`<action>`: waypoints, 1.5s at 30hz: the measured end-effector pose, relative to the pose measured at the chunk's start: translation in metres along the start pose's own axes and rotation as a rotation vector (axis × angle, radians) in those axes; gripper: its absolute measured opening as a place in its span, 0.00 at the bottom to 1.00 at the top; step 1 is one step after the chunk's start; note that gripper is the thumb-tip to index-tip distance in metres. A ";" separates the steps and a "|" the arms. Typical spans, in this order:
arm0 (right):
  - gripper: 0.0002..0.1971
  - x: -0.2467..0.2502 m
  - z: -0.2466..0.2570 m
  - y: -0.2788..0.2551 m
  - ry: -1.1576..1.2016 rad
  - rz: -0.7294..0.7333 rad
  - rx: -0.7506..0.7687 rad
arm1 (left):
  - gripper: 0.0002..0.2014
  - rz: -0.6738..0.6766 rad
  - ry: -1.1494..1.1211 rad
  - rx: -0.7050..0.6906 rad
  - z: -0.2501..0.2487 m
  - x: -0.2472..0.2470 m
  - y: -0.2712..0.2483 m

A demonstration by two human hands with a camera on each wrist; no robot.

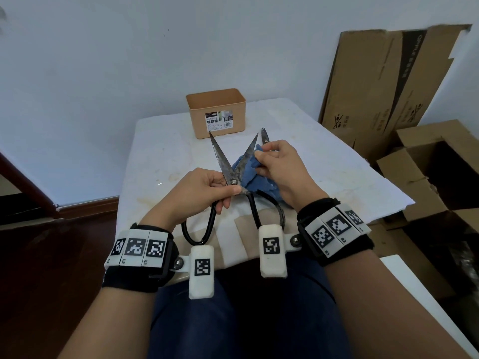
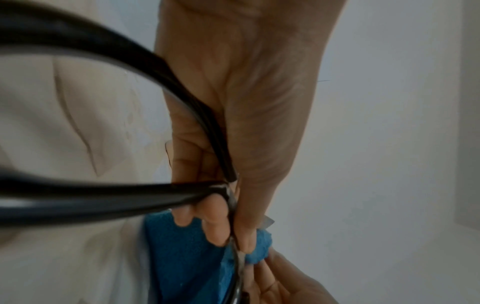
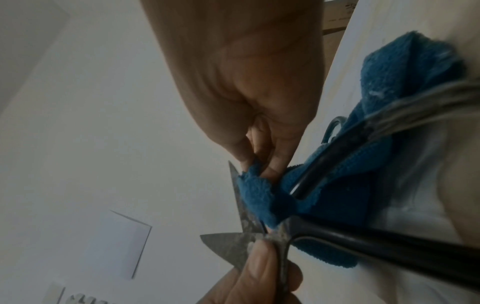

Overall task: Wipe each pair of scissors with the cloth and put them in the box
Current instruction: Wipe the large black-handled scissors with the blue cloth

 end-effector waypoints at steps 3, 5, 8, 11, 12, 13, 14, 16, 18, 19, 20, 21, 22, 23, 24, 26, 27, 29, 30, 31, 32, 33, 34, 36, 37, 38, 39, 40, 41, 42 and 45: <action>0.05 0.010 -0.004 0.003 0.033 -0.092 -0.055 | 0.21 -0.008 -0.015 0.022 0.001 0.003 -0.001; 0.04 0.018 -0.002 0.005 -0.048 -0.165 -0.037 | 0.21 -0.001 -0.029 0.035 0.002 0.005 -0.002; 0.06 0.022 0.006 0.003 -0.094 -0.194 0.044 | 0.19 0.015 -0.059 0.044 0.002 0.004 -0.003; 0.11 0.019 0.008 0.001 0.004 -0.134 0.016 | 0.17 0.028 -0.088 0.045 0.001 0.003 -0.003; 0.10 0.015 0.008 0.000 0.059 -0.085 -0.013 | 0.17 0.033 -0.097 0.046 0.000 0.002 -0.002; 0.10 0.011 0.008 0.000 0.105 -0.030 -0.040 | 0.18 0.038 -0.102 0.048 0.001 0.002 -0.002; 0.11 0.008 0.008 -0.002 0.141 0.022 -0.057 | 0.19 0.045 -0.103 0.051 0.001 0.001 -0.001; 0.18 0.003 0.007 -0.001 0.165 0.084 -0.061 | 0.18 0.054 -0.096 0.061 0.003 0.001 0.000; 0.22 0.001 0.007 0.000 0.149 0.094 -0.054 | 0.17 0.056 -0.096 0.069 0.003 0.002 0.000; 0.22 0.000 0.006 0.001 0.139 0.085 -0.046 | 0.17 0.058 -0.098 0.070 0.002 0.002 0.000; 0.22 0.000 0.006 0.001 0.130 0.071 -0.038 | 0.17 0.059 -0.100 0.069 0.001 0.002 0.000; 0.21 0.001 0.004 0.002 0.115 0.052 -0.031 | 0.17 0.060 -0.100 0.068 0.001 0.002 0.001; 0.20 0.002 0.003 0.003 0.100 0.032 -0.023 | 0.17 0.060 -0.101 0.065 0.000 0.002 0.001; 0.20 0.004 0.002 0.003 0.095 0.016 -0.015 | 0.18 0.060 -0.102 0.063 0.000 0.002 0.001; 0.20 0.005 0.003 0.002 0.107 0.003 -0.002 | 0.18 0.057 -0.101 0.060 0.000 0.003 0.001; 0.19 0.007 0.004 0.004 0.170 -0.015 0.022 | 0.18 0.052 -0.092 0.061 0.001 0.003 0.002; 0.19 0.007 0.006 0.004 0.203 -0.020 0.029 | 0.19 0.051 -0.087 0.063 0.002 0.003 0.002; 0.18 0.007 0.007 0.005 0.212 -0.029 0.031 | 0.20 0.051 -0.080 0.068 0.002 0.002 0.002; 0.16 0.006 0.007 0.004 0.194 -0.036 0.032 | 0.20 0.051 -0.080 0.069 0.002 0.001 0.003; 0.13 0.006 0.006 0.004 0.175 -0.045 0.032 | 0.20 0.051 -0.079 0.066 0.001 0.001 0.003; 0.10 0.006 0.005 0.004 0.165 -0.050 0.024 | 0.19 0.054 -0.075 0.065 0.000 0.000 0.003; 0.07 0.005 0.005 0.003 0.170 -0.046 0.006 | 0.18 0.059 -0.068 0.064 0.000 0.000 0.003; 0.05 0.004 0.004 0.001 0.179 -0.034 -0.014 | 0.18 0.063 -0.060 0.063 -0.001 0.000 0.003; 0.02 0.003 0.005 0.000 0.162 -0.015 -0.033 | 0.19 0.064 -0.054 0.060 -0.001 0.000 0.002; 0.01 0.005 0.005 0.001 0.123 -0.017 -0.034 | 0.19 0.062 -0.056 0.059 -0.001 0.001 0.002; 0.01 0.006 0.006 0.001 0.068 -0.026 -0.026 | 0.19 0.059 -0.057 0.059 -0.001 0.001 0.002; 0.02 0.007 0.007 0.002 0.011 -0.041 -0.011 | 0.19 0.058 -0.057 0.059 -0.001 0.002 0.002; 0.02 0.009 0.007 0.002 -0.033 -0.057 0.004 | 0.19 0.058 -0.058 0.062 -0.002 0.002 0.001; 0.02 0.011 0.007 0.003 -0.050 -0.073 0.014 | 0.19 0.059 -0.057 0.065 -0.002 0.002 0.001; 0.02 0.012 0.008 0.003 -0.040 -0.077 0.018 | 0.19 0.061 -0.056 0.068 -0.003 0.002 0.001; 0.01 0.008 0.009 0.000 0.089 -0.041 0.006 | 0.20 0.061 -0.050 0.075 -0.004 0.001 0.001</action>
Point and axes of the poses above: each hand's wrist, its own y-axis towards the middle knuckle, its own x-axis out of the back of the hand, z = x × y, the point moved 5 cm from there along y, towards the middle knuckle, and after that the axes turned 1 degree about z, right-handed, at the moved point
